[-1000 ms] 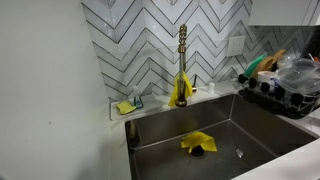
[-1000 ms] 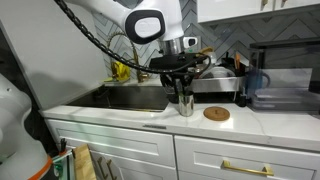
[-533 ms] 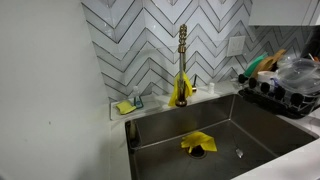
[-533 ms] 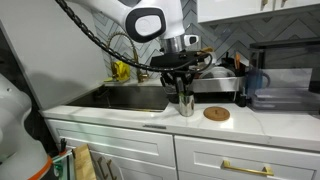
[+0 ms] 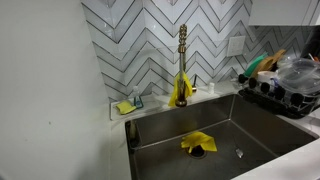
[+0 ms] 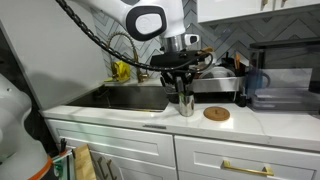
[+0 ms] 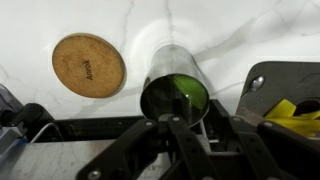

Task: Remove the green measuring spoon from the silver cup and put it on the counter then place the cup upright.

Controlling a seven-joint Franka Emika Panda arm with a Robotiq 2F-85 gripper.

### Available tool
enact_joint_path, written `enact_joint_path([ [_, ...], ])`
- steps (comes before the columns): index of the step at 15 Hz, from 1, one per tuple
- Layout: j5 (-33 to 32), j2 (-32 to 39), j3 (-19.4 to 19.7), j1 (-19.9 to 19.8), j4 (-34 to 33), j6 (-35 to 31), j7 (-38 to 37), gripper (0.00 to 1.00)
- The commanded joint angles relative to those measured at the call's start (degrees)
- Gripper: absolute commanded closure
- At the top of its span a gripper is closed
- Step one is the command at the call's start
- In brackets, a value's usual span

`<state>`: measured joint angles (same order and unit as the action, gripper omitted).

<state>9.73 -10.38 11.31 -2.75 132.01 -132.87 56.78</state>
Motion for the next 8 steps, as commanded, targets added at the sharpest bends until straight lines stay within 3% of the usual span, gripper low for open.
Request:
enact_joint_path([
  [1,1.43,-0.42,0.41,-0.30,-0.14,2.43,2.11,0.66],
  [5,1.22,-0.44,0.50,-0.46,0.03,2.66,1.94,0.70],
  [6,1.27,-0.45,0.55,-0.50,0.07,2.60,1.93,0.79],
  [8,1.31,-0.43,0.59,-0.58,0.07,2.57,1.94,0.82],
])
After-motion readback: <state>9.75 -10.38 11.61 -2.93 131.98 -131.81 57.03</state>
